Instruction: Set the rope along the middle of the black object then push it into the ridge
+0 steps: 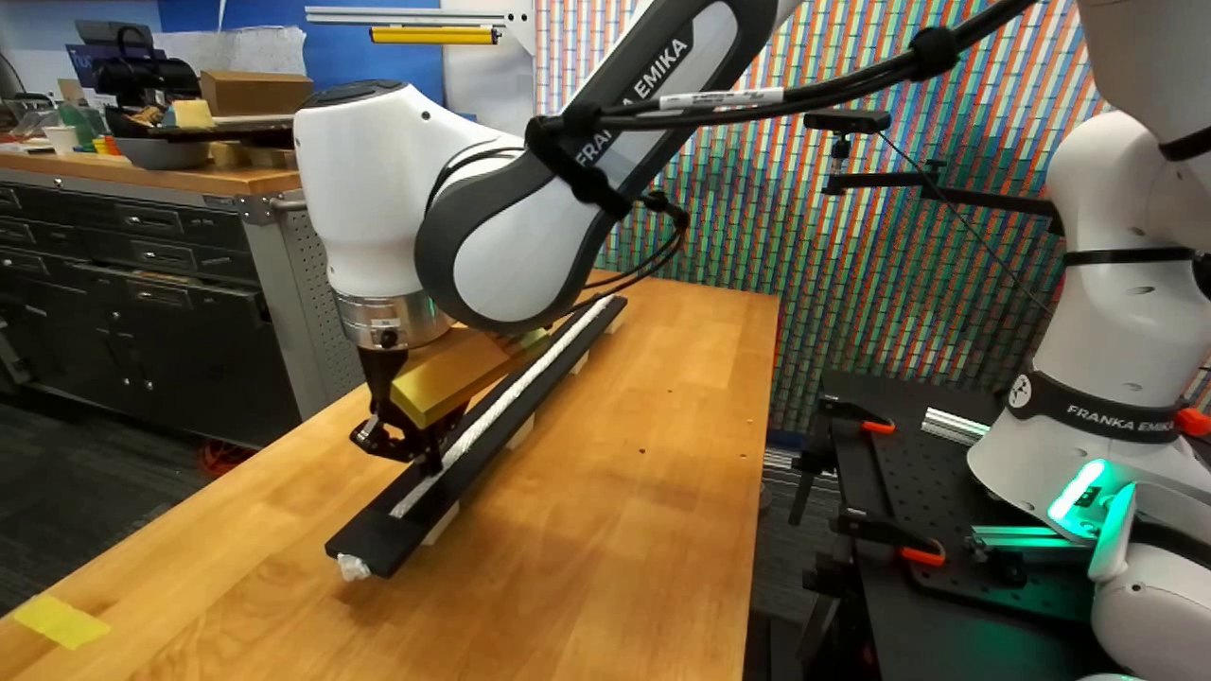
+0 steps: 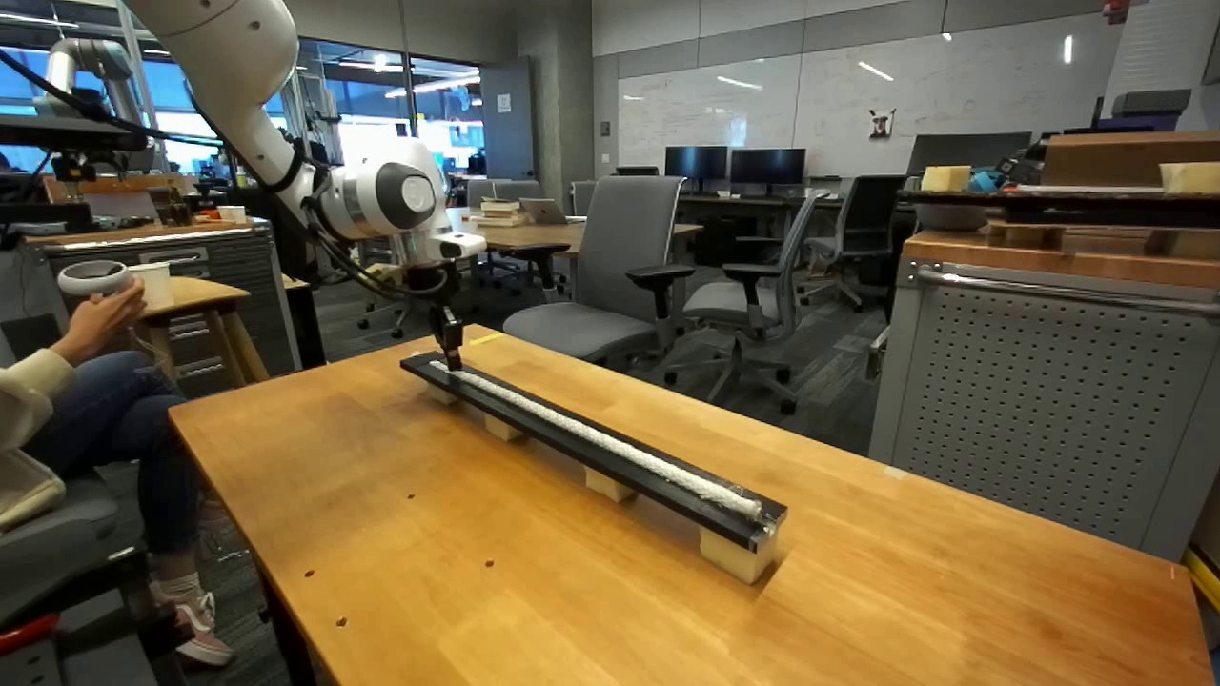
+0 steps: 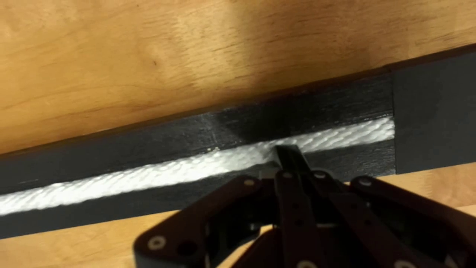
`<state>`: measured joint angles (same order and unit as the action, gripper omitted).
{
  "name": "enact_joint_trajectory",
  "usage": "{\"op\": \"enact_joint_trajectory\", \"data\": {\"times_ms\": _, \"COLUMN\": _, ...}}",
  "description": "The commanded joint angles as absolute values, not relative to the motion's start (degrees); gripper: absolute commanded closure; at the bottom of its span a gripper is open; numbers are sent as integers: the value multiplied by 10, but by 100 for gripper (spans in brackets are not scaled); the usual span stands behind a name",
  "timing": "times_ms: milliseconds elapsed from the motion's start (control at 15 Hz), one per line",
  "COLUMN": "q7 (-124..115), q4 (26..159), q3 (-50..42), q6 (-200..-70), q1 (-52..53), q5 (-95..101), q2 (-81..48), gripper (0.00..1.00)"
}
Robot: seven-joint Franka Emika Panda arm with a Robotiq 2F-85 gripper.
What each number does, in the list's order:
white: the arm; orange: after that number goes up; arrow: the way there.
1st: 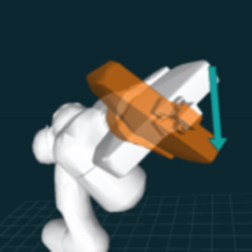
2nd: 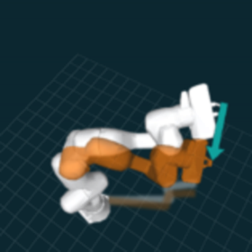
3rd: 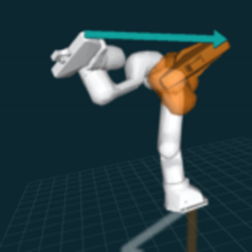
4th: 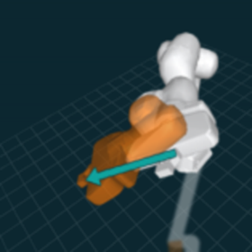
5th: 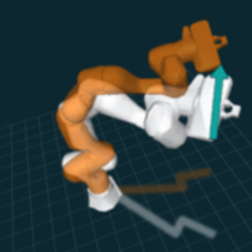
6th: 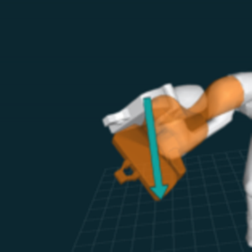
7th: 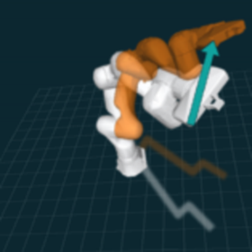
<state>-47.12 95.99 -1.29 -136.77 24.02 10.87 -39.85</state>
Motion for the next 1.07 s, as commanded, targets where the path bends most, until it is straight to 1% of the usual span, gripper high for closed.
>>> {"op": "enact_joint_trajectory", "data": {"times_ms": 0, "q7": -490, "q4": 1000, "q3": -17, "q6": -1374, "q1": 246, "q5": 111, "q2": -352, "gripper": 97}}
{"op": "enact_joint_trajectory", "data": {"times_ms": 267, "q7": -503, "q4": 1016, "q3": -17, "q6": -1379, "q1": 246, "q5": 116, "q2": -328, "gripper": 98}}
{"op": "enact_joint_trajectory", "data": {"times_ms": 333, "q7": -505, "q4": 1018, "q3": -16, "q6": -1380, "q1": 246, "q5": 118, "q2": -325, "gripper": 96}}
{"op": "enact_joint_trajectory", "data": {"times_ms": 667, "q7": -507, "q4": 998, "q3": -20, "q6": -1372, "q1": 239, "q5": 119, "q2": -346, "gripper": 99}}
{"op": "enact_joint_trajectory", "data": {"times_ms": 1000, "q7": -499, "q4": 976, "q3": -24, "q6": -1360, "q1": 225, "q5": 111, "q2": -383, "gripper": 98}}
